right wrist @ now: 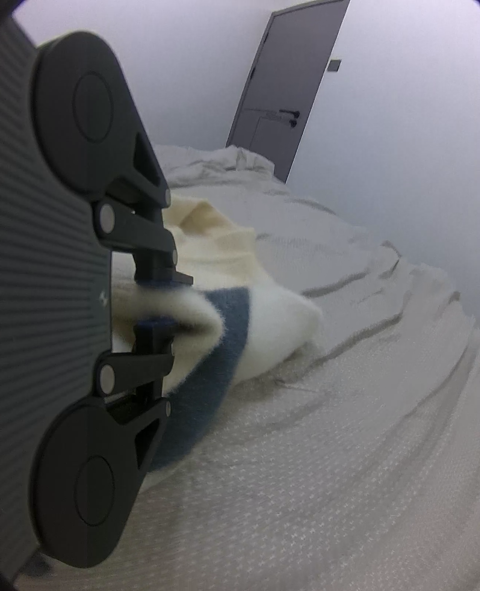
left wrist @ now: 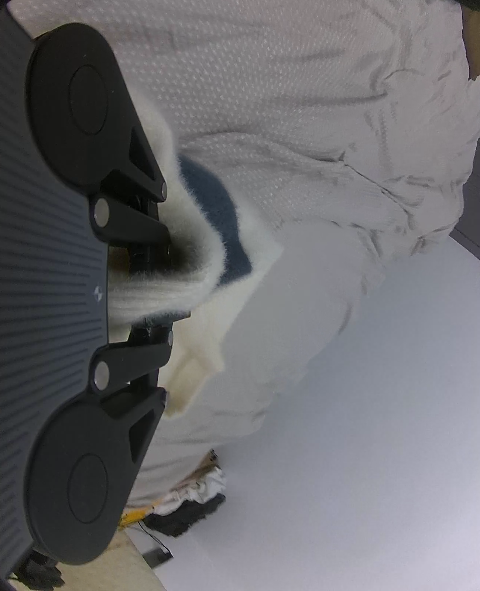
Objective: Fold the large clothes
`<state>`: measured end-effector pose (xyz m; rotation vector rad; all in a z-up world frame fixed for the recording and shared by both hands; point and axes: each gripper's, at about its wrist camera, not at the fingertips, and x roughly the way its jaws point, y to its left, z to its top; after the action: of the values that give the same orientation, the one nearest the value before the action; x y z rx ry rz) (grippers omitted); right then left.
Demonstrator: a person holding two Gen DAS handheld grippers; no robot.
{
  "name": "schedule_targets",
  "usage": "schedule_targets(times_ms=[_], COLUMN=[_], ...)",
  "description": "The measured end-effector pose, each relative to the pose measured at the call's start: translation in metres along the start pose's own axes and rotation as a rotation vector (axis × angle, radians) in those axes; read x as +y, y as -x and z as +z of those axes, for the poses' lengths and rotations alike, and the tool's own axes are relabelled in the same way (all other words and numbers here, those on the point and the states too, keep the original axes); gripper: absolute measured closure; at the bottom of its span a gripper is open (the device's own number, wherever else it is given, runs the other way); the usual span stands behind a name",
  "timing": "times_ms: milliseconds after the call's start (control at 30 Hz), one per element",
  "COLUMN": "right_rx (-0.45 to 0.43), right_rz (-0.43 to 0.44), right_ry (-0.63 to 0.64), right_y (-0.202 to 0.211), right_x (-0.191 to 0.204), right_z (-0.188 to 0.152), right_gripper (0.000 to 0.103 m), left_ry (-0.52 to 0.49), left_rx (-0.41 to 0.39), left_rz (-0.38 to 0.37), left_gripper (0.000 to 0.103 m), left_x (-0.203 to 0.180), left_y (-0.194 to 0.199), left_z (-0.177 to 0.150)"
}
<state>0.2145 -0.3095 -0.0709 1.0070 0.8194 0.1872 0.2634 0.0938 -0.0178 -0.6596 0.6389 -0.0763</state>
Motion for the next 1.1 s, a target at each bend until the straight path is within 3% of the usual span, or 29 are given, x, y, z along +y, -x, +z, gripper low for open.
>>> schedule_targets(times_ms=[267, 300, 333, 400, 433, 500, 533, 667, 833, 967, 1100], right_rx=[0.006, 0.007, 0.006, 0.001, 0.0, -0.001, -0.002, 0.029, 0.088, 0.048, -0.031], right_rz=[0.02, 0.024, 0.025, 0.041, 0.055, 0.096, 0.111, 0.142, 0.045, -0.097, -0.219], right_ry=[0.002, 0.015, 0.027, 0.052, 0.067, 0.126, 0.165, 0.326, 0.45, 0.533, 0.605], right_y=[0.0, 0.003, 0.006, 0.016, 0.02, 0.032, 0.037, 0.047, 0.027, 0.008, -0.004], right_x=[-0.005, -0.003, -0.001, 0.005, 0.009, 0.019, 0.025, 0.051, 0.061, 0.063, 0.062], right_z=[-0.002, -0.003, -0.004, -0.009, -0.011, -0.02, -0.024, -0.055, -0.085, -0.085, -0.075], right_gripper=[0.082, 0.081, 0.081, 0.068, 0.06, 0.034, 0.032, 0.031, 0.033, 0.056, 0.063], left_ry=[-0.036, -0.043, -0.055, -0.081, -0.099, -0.156, -0.182, -0.244, -0.344, -0.391, -0.408], left_rx=[0.003, 0.006, 0.012, -0.01, -0.031, -0.048, -0.046, -0.012, 0.021, 0.013, -0.007], left_rz=[-0.016, -0.024, -0.037, -0.061, -0.059, -0.06, -0.065, -0.077, 0.039, 0.115, 0.166], left_gripper=[0.084, 0.077, 0.062, 0.041, 0.035, 0.034, 0.034, 0.034, 0.034, 0.034, 0.034], left_x=[-0.002, -0.004, -0.007, -0.013, -0.017, -0.027, -0.032, -0.043, -0.053, -0.049, -0.047], left_y=[0.004, 0.008, 0.013, 0.027, 0.036, 0.052, 0.059, 0.074, 0.064, 0.049, 0.036], left_z=[-0.002, -0.003, -0.004, -0.007, -0.01, -0.016, -0.02, -0.041, -0.058, -0.061, -0.053])
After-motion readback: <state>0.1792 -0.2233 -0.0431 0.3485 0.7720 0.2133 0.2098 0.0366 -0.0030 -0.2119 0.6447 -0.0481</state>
